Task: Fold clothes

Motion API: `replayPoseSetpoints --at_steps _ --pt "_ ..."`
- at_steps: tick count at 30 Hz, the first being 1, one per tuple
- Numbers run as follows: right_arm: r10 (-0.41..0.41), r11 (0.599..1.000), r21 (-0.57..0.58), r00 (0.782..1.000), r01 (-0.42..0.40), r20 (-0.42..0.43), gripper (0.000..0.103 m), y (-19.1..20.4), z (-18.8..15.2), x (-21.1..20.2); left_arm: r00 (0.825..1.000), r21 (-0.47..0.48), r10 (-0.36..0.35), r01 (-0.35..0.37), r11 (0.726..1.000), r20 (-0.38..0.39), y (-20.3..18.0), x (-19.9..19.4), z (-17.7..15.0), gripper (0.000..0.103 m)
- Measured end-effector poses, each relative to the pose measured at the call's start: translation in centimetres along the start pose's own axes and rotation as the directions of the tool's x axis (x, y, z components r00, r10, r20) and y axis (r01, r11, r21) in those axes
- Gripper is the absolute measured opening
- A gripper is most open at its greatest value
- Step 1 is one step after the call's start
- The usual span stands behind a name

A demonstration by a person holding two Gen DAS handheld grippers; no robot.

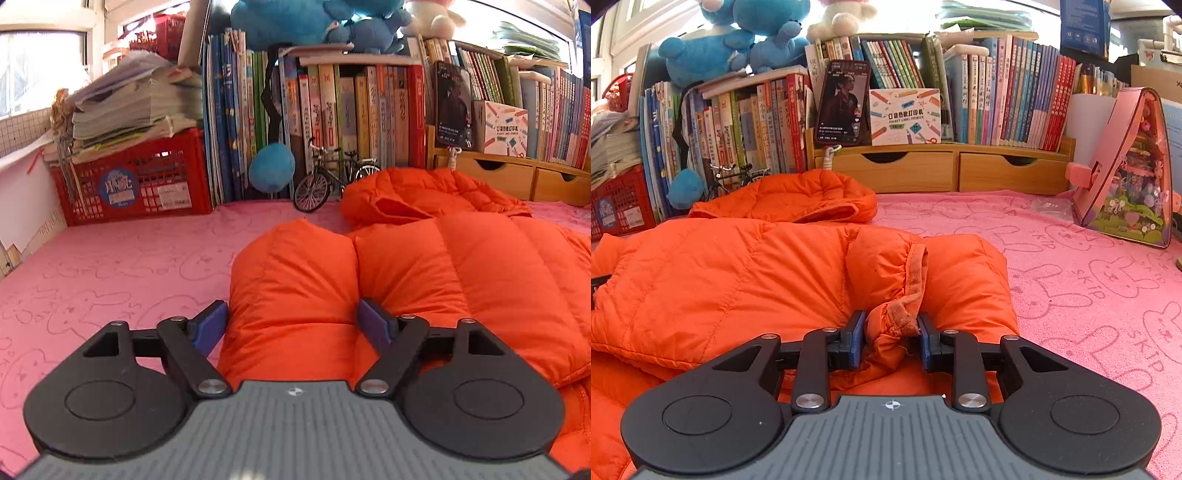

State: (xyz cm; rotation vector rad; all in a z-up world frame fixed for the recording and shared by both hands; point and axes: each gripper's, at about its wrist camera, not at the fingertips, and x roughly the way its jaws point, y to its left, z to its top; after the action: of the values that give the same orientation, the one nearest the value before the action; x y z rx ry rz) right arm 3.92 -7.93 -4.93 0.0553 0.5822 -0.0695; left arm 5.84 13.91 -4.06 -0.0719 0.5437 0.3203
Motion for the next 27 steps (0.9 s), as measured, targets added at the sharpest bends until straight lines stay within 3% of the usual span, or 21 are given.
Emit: replayPoseSetpoints --at_steps 3,5,7,9,12,15,17,22,27 --pt "-0.012 1.0 -0.024 1.0 0.011 -0.01 0.035 0.5 -0.1 0.2 0.997 -0.066 -0.044 0.04 0.997 -0.066 1.1 1.3 -0.3 0.084" --pt "-0.02 0.999 -0.038 1.0 0.02 -0.012 0.035 0.8 -0.2 0.1 0.997 -0.087 -0.049 0.043 0.995 -0.065 1.6 0.8 -0.3 0.083" --pt "-0.023 1.0 -0.018 1.0 0.023 0.006 0.038 0.5 0.0 -0.7 0.998 -0.091 -0.044 0.039 0.995 -0.049 2.0 -0.1 -0.1 0.082" --pt "-0.03 0.999 0.031 0.999 0.029 0.043 0.055 -0.2 0.2 -2.1 0.998 -0.094 -0.061 0.06 0.994 -0.008 2.0 -1.0 0.6 0.082" --pt "-0.048 0.998 0.051 0.991 0.042 0.123 0.061 -0.1 1.0 -4.1 0.993 -0.1 -0.099 0.104 0.99 0.057 1.7 -2.2 1.5 0.082" --pt "-0.022 1.0 -0.006 0.978 0.024 0.206 0.073 2.0 2.4 -5.1 0.99 -0.082 -0.112 0.119 0.989 0.088 0.8 -2.4 2.1 0.082" --pt "0.035 0.996 -0.089 0.972 -0.015 0.232 0.075 4.5 2.9 -4.8 0.992 -0.055 -0.103 0.107 0.993 0.079 -0.2 -1.7 2.0 0.082" --pt "0.157 0.971 -0.206 0.975 -0.122 0.16 0.075 9.5 3.3 -1.1 0.998 0.008 -0.061 0.06 0.998 0.035 -1.6 0.3 0.1 0.085" --pt "0.132 0.973 -0.195 0.991 -0.126 0.017 0.08 9.6 2.1 3.5 0.998 -0.001 -0.058 0.058 0.998 -0.018 -1.3 1.3 -0.1 0.088"
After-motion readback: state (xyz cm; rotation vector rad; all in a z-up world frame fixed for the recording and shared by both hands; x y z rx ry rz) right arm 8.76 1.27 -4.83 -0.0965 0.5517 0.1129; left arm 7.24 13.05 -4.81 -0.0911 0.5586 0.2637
